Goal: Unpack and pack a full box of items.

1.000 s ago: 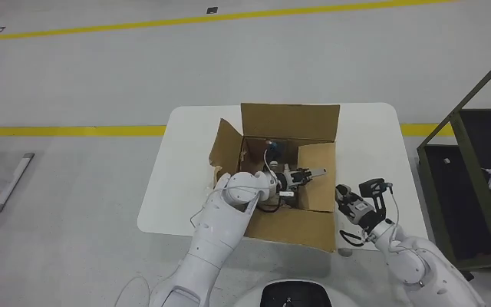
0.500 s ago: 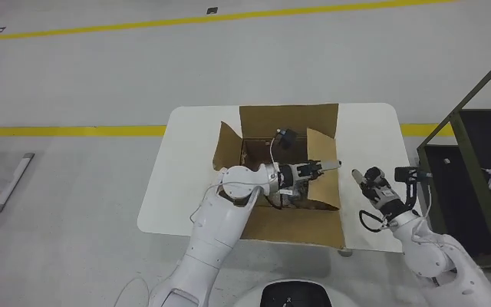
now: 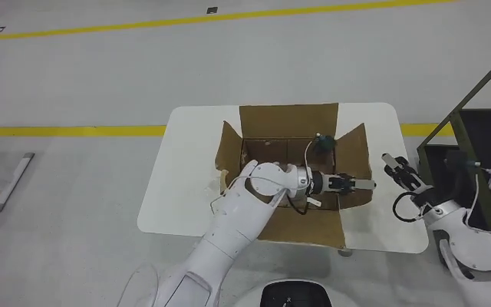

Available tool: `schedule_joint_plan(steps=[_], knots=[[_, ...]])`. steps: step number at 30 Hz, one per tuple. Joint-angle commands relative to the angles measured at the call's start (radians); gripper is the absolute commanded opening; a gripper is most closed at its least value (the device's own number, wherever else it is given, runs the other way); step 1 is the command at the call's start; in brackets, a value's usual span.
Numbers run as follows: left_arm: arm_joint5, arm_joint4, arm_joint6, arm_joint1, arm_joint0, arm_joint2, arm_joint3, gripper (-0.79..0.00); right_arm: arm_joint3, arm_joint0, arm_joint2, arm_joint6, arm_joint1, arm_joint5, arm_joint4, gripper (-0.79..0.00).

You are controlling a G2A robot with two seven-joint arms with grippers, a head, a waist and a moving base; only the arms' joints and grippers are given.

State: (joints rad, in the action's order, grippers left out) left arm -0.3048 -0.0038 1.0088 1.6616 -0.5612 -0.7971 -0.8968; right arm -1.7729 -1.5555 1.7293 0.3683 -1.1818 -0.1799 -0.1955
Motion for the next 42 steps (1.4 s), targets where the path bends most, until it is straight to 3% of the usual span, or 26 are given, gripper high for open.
schedule_joint_plan(steps=[1, 17, 20, 23, 26, 29, 33, 35, 38, 42], knots=[[-0.009, -0.006, 0.005, 0.007, 0.012, 0.013, 0.024, 0.0, -0.001, -0.003, 0.0, 0.004, 0.001, -0.003, -0.002, -0.465], [-0.048, -0.013, 0.007, 0.028, 0.053, 0.043, 0.112, 0.0, 0.013, -0.004, -0.027, 0.021, 0.004, -0.018, -0.048, -0.465], [-0.051, -0.012, 0.002, 0.029, 0.056, 0.041, 0.121, 0.0, 0.036, 0.005, -0.047, 0.01, 0.003, -0.019, -0.059, -0.579], [-0.054, -0.002, -0.007, 0.026, 0.06, 0.036, 0.126, 0.0, 0.052, 0.012, -0.061, 0.002, 0.002, -0.019, -0.068, -0.785], [-0.038, 0.046, -0.027, 0.015, 0.07, 0.023, 0.13, 0.0, 0.058, 0.015, -0.069, -0.009, 0.002, -0.019, -0.078, -0.785], [0.016, 0.098, -0.05, -0.005, 0.073, -0.008, 0.13, 0.0, 0.06, 0.015, -0.075, -0.017, 0.002, -0.019, -0.085, -0.785], [0.219, 0.317, -0.061, -0.045, 0.086, -0.021, 0.113, 0.0, 0.057, 0.013, -0.081, -0.023, 0.002, -0.021, -0.097, -0.785], [0.309, 0.338, -0.063, -0.064, 0.068, -0.056, 0.071, 0.0, 0.053, 0.012, -0.083, -0.026, 0.002, -0.026, -0.092, -0.785], [0.419, 0.519, -0.047, -0.094, 0.048, -0.05, -0.008, 0.0, 0.056, 0.009, -0.086, -0.034, 0.001, -0.045, -0.08, -0.785], [0.497, 0.63, -0.019, -0.122, -0.004, -0.069, -0.137, 0.0, 0.054, 0.009, -0.089, -0.036, 0.001, -0.046, -0.085, -0.785]])
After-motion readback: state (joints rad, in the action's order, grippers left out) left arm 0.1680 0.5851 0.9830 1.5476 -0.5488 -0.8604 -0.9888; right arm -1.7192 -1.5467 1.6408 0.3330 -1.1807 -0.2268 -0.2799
